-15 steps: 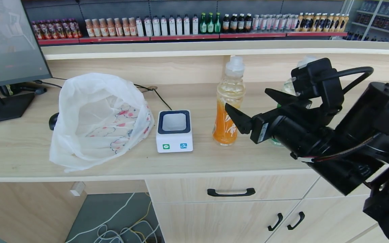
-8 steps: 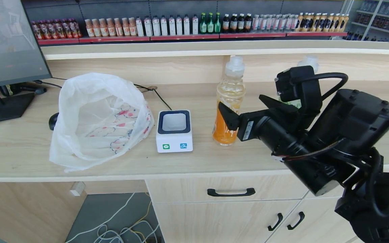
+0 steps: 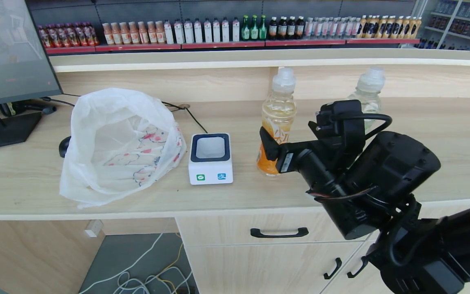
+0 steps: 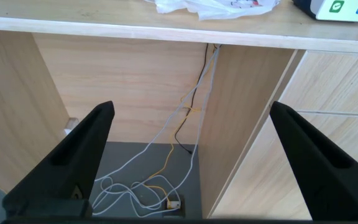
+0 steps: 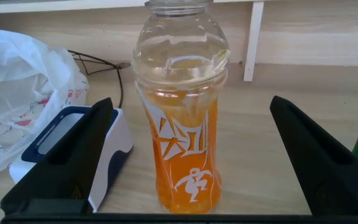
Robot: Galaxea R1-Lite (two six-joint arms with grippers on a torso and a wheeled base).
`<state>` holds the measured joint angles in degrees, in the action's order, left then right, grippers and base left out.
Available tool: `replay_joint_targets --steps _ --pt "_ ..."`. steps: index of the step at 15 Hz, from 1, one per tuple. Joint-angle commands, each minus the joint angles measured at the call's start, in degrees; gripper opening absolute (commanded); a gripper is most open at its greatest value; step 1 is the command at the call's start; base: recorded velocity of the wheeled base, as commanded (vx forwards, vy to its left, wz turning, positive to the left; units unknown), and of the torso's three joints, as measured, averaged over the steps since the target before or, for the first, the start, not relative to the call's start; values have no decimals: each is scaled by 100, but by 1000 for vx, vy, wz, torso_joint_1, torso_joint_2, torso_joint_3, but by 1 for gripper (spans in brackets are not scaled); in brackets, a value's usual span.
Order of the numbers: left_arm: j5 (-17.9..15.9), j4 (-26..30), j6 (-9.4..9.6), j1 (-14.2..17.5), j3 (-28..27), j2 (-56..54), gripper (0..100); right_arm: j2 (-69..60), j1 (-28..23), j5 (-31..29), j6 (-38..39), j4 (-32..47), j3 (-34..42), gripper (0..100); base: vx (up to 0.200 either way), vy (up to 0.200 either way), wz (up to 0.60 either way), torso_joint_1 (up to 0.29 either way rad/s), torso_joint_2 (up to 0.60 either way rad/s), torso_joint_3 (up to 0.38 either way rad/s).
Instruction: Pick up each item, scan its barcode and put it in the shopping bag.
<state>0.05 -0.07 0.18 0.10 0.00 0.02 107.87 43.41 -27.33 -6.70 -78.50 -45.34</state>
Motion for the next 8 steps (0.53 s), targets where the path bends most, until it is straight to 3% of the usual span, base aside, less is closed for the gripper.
replay_joint_targets --steps 1,8 --pt "4 -1 -1 -1 0 -2 100 173 -17 -9 -6 -8 -10 100 0 0 0 0 0 0" --pt "4 -1 -1 -1 0 -2 100 436 -184 -71 -41 -8 -292 100 0 0 0 0 0 0"
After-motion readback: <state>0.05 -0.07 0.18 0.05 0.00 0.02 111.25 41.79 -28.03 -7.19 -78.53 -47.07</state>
